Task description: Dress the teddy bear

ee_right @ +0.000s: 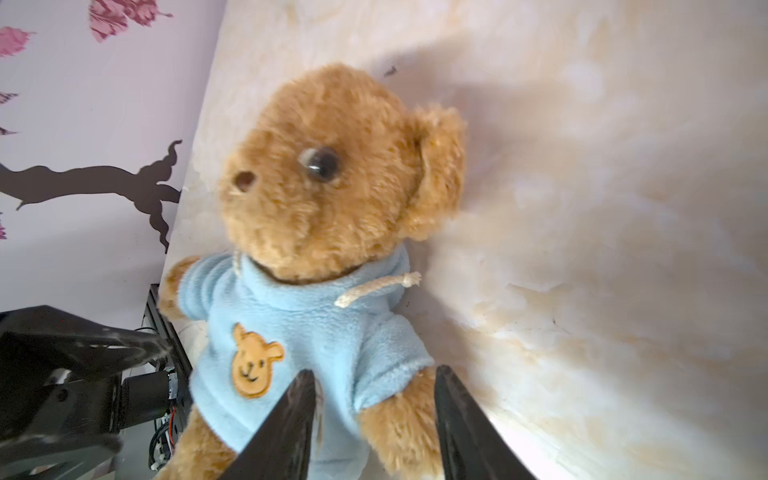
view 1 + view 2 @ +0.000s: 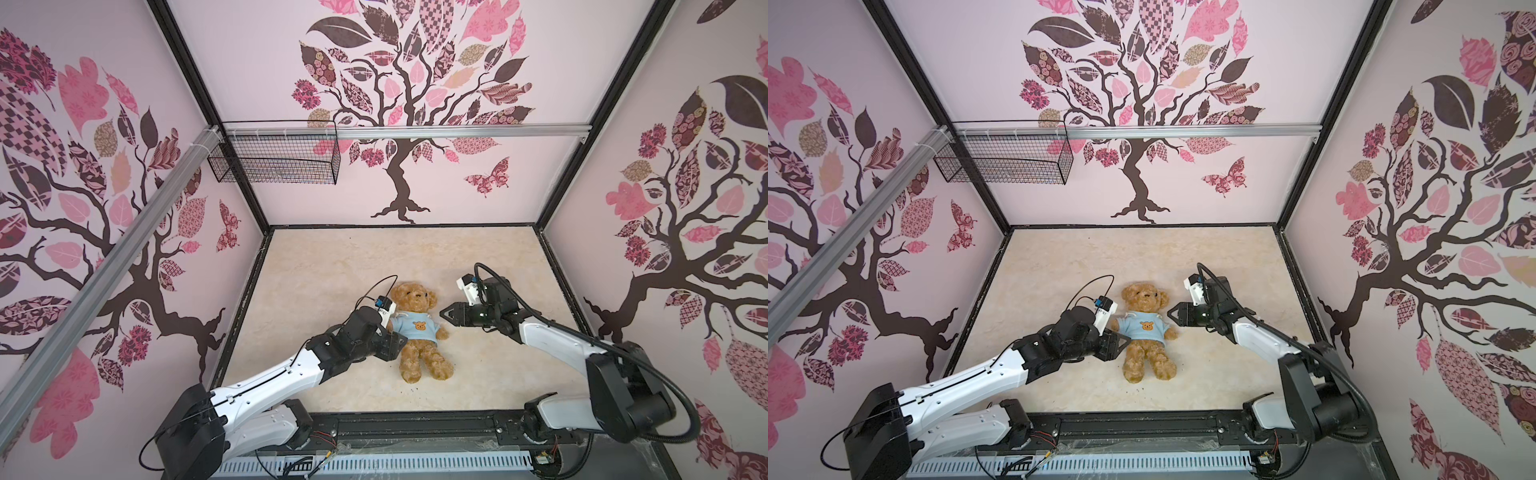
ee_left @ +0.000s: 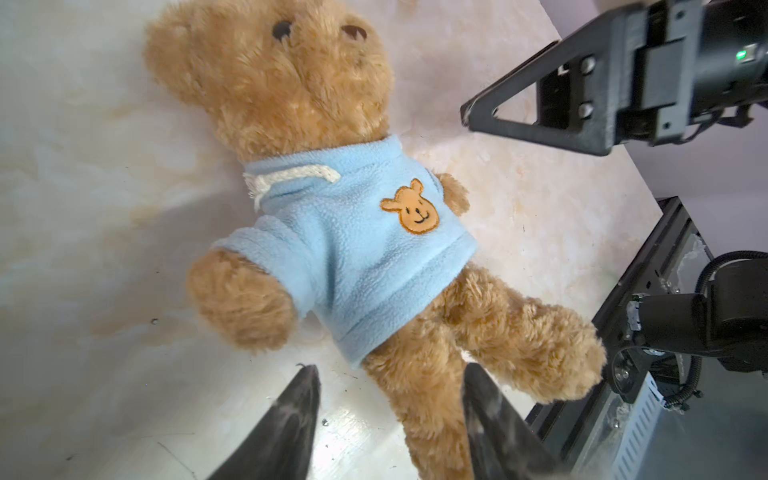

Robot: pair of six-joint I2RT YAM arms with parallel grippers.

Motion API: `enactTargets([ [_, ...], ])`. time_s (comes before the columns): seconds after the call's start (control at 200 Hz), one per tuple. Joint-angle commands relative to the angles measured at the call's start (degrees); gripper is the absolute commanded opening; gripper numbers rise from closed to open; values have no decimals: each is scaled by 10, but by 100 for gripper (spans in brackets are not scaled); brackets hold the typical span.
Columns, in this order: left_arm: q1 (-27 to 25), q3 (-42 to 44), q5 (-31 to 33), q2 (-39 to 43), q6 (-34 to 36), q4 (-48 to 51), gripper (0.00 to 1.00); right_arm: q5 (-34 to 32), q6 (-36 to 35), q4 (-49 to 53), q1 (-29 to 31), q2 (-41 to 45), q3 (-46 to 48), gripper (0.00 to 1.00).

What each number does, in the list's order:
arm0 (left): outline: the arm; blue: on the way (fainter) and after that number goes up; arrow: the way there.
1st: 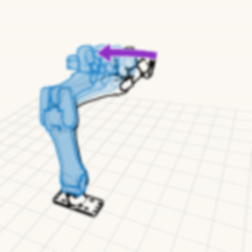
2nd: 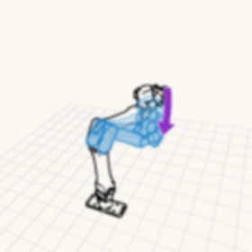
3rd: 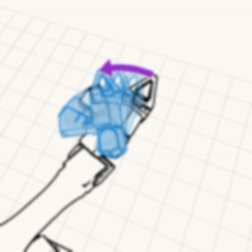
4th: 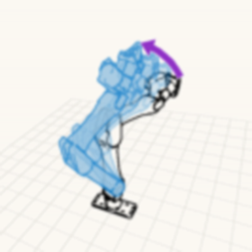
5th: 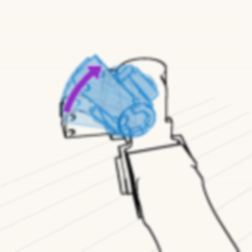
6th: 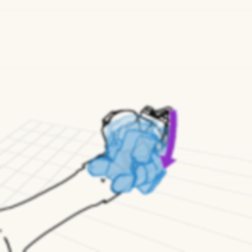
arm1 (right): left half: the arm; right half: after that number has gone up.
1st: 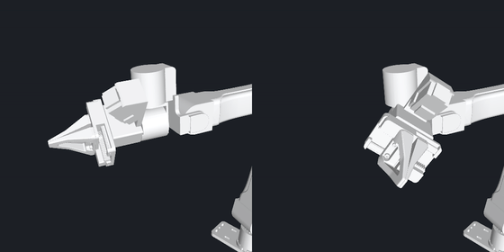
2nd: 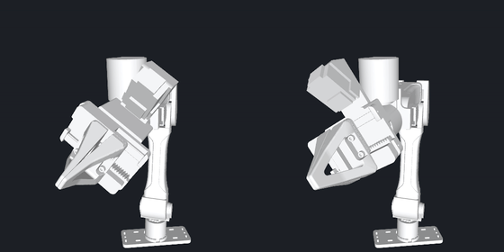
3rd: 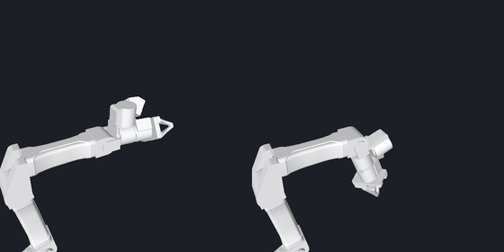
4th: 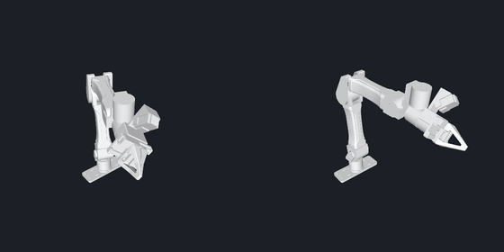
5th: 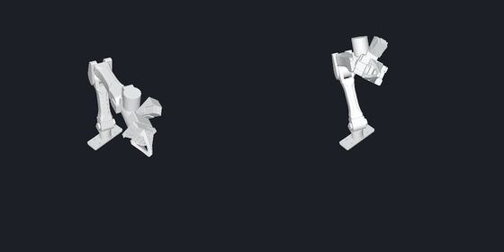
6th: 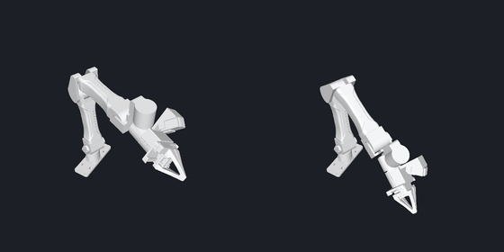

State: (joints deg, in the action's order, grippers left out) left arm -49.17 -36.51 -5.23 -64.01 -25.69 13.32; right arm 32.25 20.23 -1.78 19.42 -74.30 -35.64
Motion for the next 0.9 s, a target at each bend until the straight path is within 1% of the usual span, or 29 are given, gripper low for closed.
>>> enactTargets([
  [0.0, -6, -28, -1, -20, 24, -16, 52, -19, -22, 26, 40, 59, 20, 50],
  [0.085, -9, -35, -4, -40, 32, -23, 49, -42, -27, 11, 101, 82, 27, 50],
  [0.145, -14, -39, 4, -55, 41, -28, 49, -56, -27, -4, 131, 80, 30, 50],
  [0.225, -15, -43, 27, -76, 42, -24, 49, -69, -29, -15, 146, 63, 34, 50],
  [0.305, -15, -41, 25, -90, 40, -33, 48, -64, -32, -34, 152, 40, 40, 50],
  [0.41, -15, -29, 11, -100, 31, -55, 40, -58, -33, -70, 171, 9, 48, 50],
  [0.505, -16, -13, 2, -106, 21, -68, 29, -67, -36, -85, 193, -19, 54, 47],
  [0.595, -16, 6, -6, -105, 8, -74, 19, -68, -30, -91, 200, -35, 64, 43],
  [0.68, -16, 21, -13, -92, -2, -70, 13, -66, -22, -92, 205, -29, 79, 37],
  [0.745, -16, 29, -13, -72, -4, -60, 13, -67, -21, -85, 206, -11, 90, 30],
  [0.85, -16, 35, -5, -37, -5, -40, 12, -76, -36, -76, 207, 36, 105, 22],
  [0.875, -16, 34, -3, -29, -4, -33, 14, -79, -40, -76, 207, 47, 109, 21],
  [0.895, -16, 32, -1, -24, -3, -28, 17, -82, -44, -77, 207, 54, 111, 19],
])
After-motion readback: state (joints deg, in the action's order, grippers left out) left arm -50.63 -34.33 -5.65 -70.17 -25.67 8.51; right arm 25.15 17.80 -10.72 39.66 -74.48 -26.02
